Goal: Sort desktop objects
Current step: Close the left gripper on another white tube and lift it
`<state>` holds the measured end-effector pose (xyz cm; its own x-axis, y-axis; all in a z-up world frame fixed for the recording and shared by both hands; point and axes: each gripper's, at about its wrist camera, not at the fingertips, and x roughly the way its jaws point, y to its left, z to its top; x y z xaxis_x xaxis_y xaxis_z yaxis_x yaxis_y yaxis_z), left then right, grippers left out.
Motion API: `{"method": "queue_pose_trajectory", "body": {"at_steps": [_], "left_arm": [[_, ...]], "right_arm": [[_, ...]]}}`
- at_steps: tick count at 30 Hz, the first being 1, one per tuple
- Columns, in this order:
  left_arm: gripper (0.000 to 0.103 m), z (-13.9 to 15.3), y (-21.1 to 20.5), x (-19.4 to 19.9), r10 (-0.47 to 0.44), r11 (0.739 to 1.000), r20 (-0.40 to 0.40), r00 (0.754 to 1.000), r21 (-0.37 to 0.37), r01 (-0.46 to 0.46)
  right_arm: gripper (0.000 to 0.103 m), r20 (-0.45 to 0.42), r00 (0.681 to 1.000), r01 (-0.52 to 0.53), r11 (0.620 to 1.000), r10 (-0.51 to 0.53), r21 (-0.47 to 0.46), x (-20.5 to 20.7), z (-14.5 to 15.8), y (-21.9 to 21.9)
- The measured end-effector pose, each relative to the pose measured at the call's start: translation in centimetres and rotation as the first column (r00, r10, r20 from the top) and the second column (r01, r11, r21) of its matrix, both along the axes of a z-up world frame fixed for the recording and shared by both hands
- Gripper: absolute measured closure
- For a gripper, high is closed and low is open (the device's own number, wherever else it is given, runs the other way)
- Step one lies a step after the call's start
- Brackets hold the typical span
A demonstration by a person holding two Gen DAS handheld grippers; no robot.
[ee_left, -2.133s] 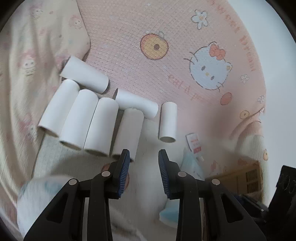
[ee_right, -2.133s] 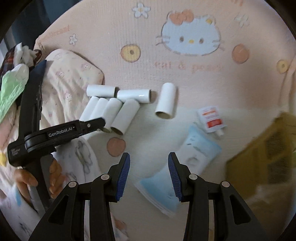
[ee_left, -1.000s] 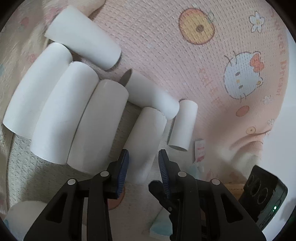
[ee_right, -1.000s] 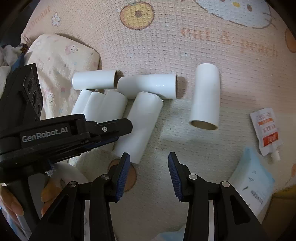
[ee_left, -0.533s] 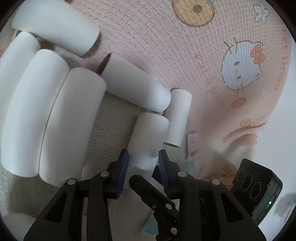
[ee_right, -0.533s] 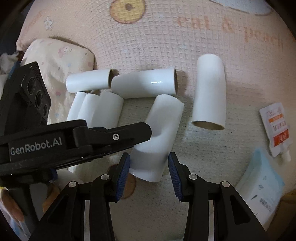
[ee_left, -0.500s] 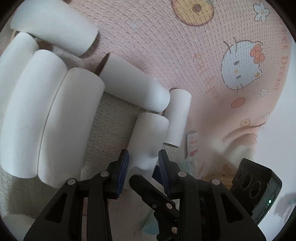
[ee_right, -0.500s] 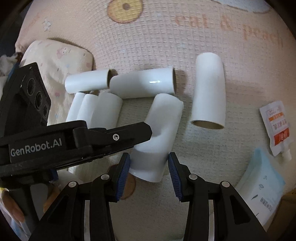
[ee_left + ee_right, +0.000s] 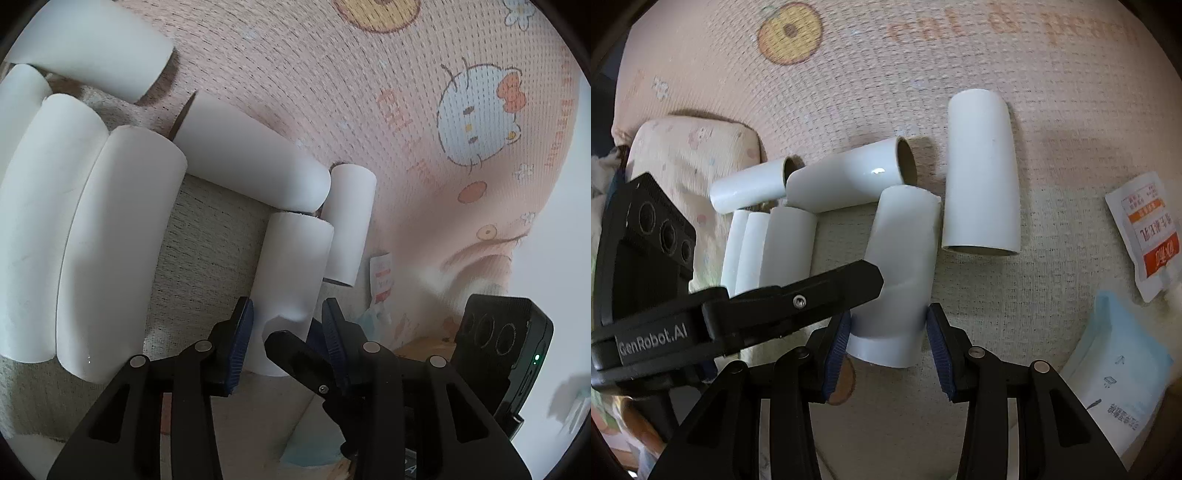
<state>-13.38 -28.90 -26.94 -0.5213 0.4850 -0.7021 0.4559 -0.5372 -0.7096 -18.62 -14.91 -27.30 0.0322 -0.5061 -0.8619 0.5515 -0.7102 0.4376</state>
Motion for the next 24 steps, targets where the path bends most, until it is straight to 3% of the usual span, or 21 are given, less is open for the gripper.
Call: {"method": "queue_pose_trajectory", "body": {"at_steps": [11, 14, 18, 24], "left_arm": [[0.062, -0.4, 0.3, -0.3, -0.003, 1.000, 0.002, 1.000, 0.028, 0.003], [0.062, -0.1, 0.7, -0.3, -0.020, 0.999, -0.007, 1.000, 0.025, 0.020], [0.062, 1.4, 1.5, 0.1, -0.051, 0.998, -0.062, 0.997, -0.023, 0.050], [0.062, 3.3, 2.7, 1.4, -0.073, 0.997, -0.158, 0.985, -0.018, 0.071]], "right_arm": [[0.062, -0.009, 1.000, -0.015, 1.000, 0.015, 0.006, -0.3, -0.2, 0.0], [0.061, -0.056, 0.998, -0.041, 0.999, 0.043, 0.027, 0.1, 0.3, -0.1], [0.061, -0.131, 0.987, -0.087, 0.994, 0.095, 0.061, 1.2, 1.5, -0.2], [0.061, -0.169, 0.984, -0.056, 0.997, 0.063, 0.046, 2.2, 3.4, 1.1]]}}
